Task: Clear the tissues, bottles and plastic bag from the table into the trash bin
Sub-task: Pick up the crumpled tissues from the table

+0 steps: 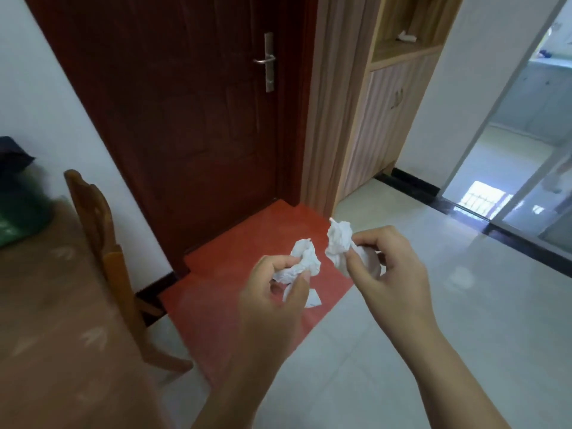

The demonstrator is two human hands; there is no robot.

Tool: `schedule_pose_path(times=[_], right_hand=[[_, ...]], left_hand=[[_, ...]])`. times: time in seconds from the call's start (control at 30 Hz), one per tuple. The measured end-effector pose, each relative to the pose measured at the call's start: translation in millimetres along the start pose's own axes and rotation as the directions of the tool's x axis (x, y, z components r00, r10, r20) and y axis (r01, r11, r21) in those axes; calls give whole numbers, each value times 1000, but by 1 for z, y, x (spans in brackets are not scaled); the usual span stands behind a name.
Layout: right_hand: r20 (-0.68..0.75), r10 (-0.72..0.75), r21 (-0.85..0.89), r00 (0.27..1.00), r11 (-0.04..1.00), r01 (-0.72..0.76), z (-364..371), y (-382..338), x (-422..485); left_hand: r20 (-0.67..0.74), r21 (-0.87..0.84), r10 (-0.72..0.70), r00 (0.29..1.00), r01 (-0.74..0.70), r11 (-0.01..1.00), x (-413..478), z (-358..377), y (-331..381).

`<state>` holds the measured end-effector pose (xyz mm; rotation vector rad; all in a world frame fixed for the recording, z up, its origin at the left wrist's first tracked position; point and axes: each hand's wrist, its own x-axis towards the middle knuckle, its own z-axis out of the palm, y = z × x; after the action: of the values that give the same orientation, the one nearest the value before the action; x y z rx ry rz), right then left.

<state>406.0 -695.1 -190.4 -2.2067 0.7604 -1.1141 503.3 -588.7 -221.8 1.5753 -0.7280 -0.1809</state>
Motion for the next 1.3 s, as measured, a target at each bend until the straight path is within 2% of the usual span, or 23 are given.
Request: schedule_pose_path(times=[0.17,0.33,0.57,0.7,0.83,1.1,1.3], right_hand=[[79,27,74,997,997,-33,40,32,60],[122,-41,153,992,988,22,80,59,141],[203,-178,313,963,943,108,143,71,253],[310,-245,406,919,908,105,194,62,285],[412,-321,473,853,875,101,247,48,302],[508,-433,552,744,827,104,375,-4,326],[478,-590,625,651,749,220,479,-89,346]], left_hand=[[-62,124,76,995,-68,990,55,8,-23],[-183,171,75,980,-44,984,130,29,-40],[-234,344,258,937,-169,924,231,30,-33],[-381,342,176,907,-38,939,256,9,-53],[-543,307,94,834,93,947,276,-22,-73],[-679,251,55,732,161,954,337,-119,-121],[-802,230,61,594,213,950,373,-216,-142]])
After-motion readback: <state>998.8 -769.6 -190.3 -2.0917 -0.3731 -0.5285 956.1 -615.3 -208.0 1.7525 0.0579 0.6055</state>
